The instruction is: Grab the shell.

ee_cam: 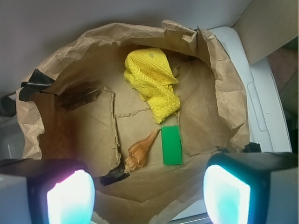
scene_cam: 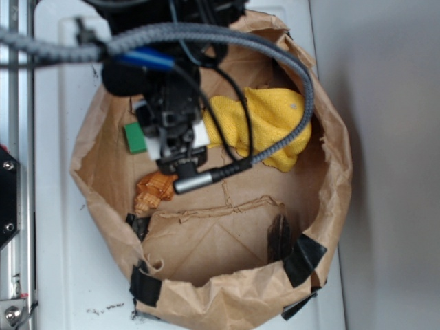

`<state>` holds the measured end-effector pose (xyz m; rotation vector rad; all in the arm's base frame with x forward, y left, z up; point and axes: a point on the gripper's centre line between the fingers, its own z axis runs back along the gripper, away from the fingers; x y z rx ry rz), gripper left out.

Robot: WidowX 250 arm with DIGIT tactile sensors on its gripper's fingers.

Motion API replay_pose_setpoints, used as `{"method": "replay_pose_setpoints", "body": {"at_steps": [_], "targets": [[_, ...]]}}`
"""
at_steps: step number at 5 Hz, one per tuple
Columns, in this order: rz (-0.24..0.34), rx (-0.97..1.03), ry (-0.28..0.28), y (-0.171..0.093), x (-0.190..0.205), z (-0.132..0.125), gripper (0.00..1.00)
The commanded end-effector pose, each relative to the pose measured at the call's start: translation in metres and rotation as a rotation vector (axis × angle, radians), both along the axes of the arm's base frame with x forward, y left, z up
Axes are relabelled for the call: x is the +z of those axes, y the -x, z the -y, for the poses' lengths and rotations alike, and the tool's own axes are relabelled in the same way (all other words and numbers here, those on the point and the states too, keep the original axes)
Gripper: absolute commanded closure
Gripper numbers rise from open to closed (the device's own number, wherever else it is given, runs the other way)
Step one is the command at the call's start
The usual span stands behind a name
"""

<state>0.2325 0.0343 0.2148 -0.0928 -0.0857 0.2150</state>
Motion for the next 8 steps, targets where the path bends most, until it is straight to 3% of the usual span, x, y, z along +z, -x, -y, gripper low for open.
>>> {"method": "replay_pose_setpoints", "body": {"at_steps": [1, 2, 3, 4, 5, 6, 7, 8], "targets": [[0.059, 0.026, -0.012, -0.002, 0.014, -0.008, 0.00], [0.081, -0.022, -0.047, -0.008, -0.013, 0.000, 0.00], [0.050, -0.088, -0.043, -0.023, -0.044, 0.014, 0.00], [0.097, -0.013, -0.078, -0.026, -0.068, 0.028, 0.00], [0.159, 0.176, -0.056, -0.020, -0.082, 0.028, 0.00], [0.189, 0.272, 0.017, -0.008, -0.084, 0.020, 0.00], [0.183, 0.395, 0.073, -0.006, -0.087, 0.015, 0.00], [0.168, 0.563, 0.049, -0.004, -0.095, 0.018, 0.00]]}}
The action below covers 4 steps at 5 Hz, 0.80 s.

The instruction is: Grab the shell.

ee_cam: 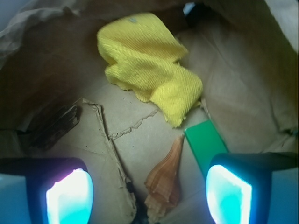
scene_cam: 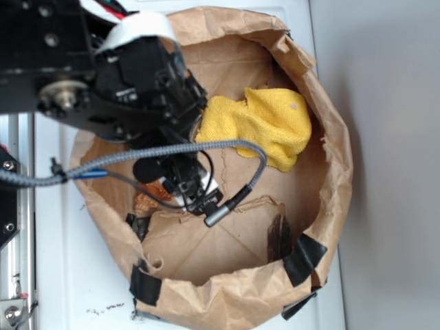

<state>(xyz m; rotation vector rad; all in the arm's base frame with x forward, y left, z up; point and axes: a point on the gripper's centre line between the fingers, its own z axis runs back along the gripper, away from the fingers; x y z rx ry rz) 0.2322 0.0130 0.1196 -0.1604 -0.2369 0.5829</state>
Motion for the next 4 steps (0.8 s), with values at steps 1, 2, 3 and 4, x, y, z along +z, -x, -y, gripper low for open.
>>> {"method": "replay_pose_setpoints", "body": {"at_steps": [1, 2, 3, 4], "targets": [[0.010, 0.173, -0.076, -0.007, -0.014, 0.006, 0.00], [-0.023, 0.167, -0.098, -0.009, -0.029, 0.015, 0.00], [-0.045, 0.136, -0.145, -0.010, -0.049, 0.021, 0.00], [-0.034, 0.086, -0.200, -0.007, -0.064, 0.030, 0.00]]}}
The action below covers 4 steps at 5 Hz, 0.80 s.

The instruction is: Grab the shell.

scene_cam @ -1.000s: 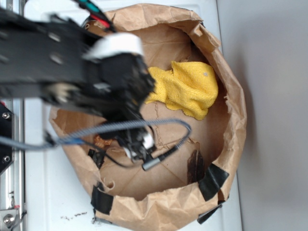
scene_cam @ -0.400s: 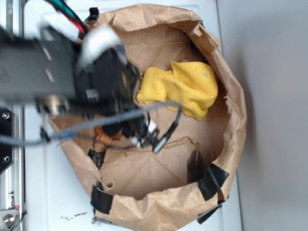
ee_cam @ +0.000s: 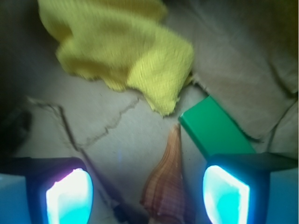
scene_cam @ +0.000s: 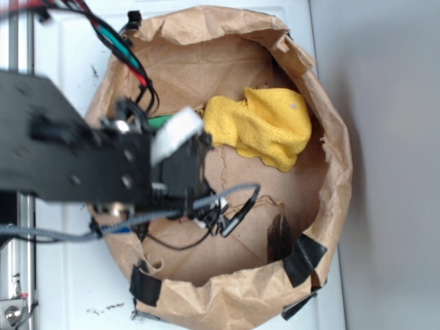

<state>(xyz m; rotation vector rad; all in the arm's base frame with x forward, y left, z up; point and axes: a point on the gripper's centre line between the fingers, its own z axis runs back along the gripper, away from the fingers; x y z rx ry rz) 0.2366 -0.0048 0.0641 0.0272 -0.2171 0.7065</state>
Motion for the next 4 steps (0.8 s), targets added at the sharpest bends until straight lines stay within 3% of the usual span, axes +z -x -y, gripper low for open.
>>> {"method": "replay_pose_setpoints", "body": {"at_steps": [1, 4], "targets": [[0.023, -0.081, -0.068, 0.004, -0.019, 0.011, 0.00], [-0.011, -0.120, -0.104, 0.017, -0.040, -0.007, 0.00]]}}
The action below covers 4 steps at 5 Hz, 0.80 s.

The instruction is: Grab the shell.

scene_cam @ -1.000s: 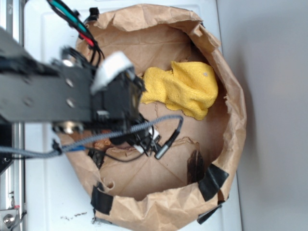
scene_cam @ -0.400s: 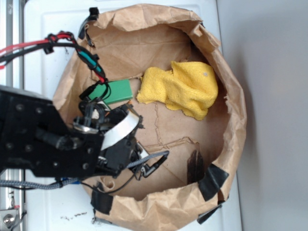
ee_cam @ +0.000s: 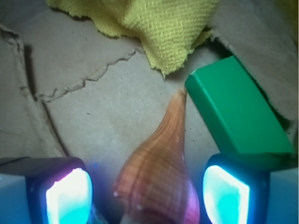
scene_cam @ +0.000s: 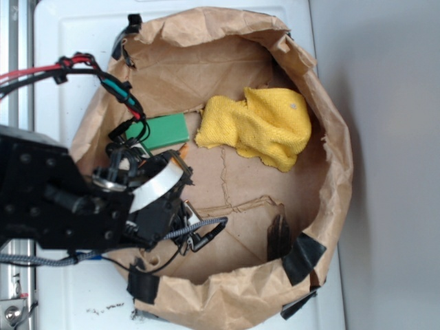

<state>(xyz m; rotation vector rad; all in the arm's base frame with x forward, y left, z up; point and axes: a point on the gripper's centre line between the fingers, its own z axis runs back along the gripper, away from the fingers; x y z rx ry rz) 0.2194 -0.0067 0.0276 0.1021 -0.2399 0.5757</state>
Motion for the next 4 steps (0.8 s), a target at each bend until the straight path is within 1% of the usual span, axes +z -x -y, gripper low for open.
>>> {"method": "replay_pose_setpoints", "body": {"at_steps": [1, 3, 4], "targets": [[-0.012, -0.050, -0.025, 0.002, -0.010, -0.005, 0.00], [-0.040, -0.098, -0.076, 0.002, -0.027, -0.003, 0.00], [0.002, -0.087, -0.086, 0.000, -0.018, -0.005, 1.00]]}}
